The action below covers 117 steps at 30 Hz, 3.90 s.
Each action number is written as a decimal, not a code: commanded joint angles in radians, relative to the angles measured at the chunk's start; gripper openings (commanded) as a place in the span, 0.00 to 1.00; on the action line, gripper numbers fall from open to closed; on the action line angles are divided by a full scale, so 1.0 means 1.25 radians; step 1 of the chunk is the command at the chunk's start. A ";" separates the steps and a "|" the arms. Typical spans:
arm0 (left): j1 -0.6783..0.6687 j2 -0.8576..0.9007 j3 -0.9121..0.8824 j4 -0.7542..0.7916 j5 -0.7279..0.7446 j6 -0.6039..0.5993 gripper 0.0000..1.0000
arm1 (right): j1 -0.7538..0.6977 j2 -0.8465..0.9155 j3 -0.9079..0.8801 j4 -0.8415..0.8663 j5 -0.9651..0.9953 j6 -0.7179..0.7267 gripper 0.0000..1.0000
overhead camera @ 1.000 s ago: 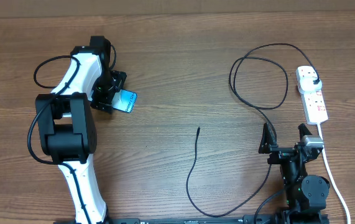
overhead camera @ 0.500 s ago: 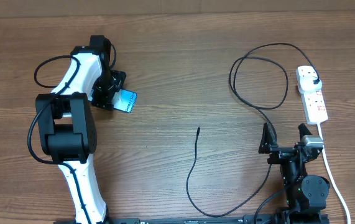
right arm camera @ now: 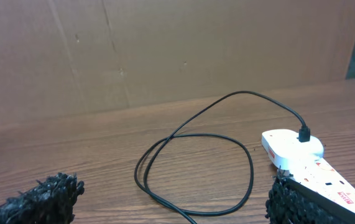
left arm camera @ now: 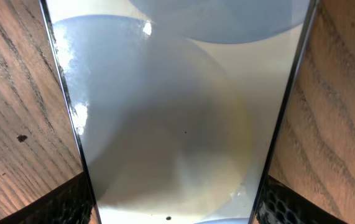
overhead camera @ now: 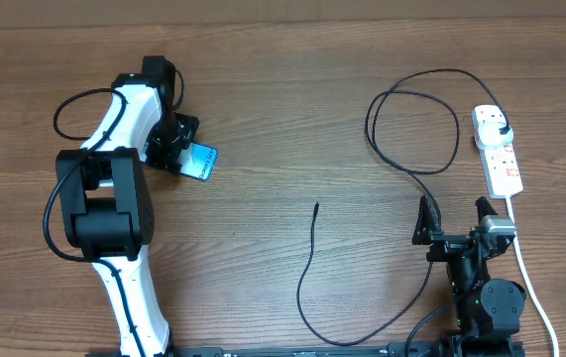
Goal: Plug charger to phone and switch on socket
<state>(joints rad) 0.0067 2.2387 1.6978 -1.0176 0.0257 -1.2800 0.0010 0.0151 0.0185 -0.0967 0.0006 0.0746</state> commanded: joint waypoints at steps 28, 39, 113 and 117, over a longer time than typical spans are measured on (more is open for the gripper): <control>0.006 0.032 0.010 -0.013 -0.004 0.068 0.04 | 0.003 -0.002 -0.005 0.004 0.005 -0.004 1.00; 0.005 0.009 0.153 -0.109 0.023 0.093 0.04 | 0.003 -0.002 -0.005 0.004 0.005 -0.003 1.00; 0.002 0.005 0.296 -0.299 0.962 0.253 0.04 | 0.003 -0.002 -0.005 0.004 0.005 -0.004 1.00; 0.001 0.005 0.296 -0.299 0.962 0.253 0.04 | 0.003 -0.002 -0.005 0.004 0.005 -0.003 1.00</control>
<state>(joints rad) 0.0074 2.2578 2.0373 -1.3888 1.1748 -0.9905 0.0010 0.0151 0.0185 -0.0971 0.0006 0.0742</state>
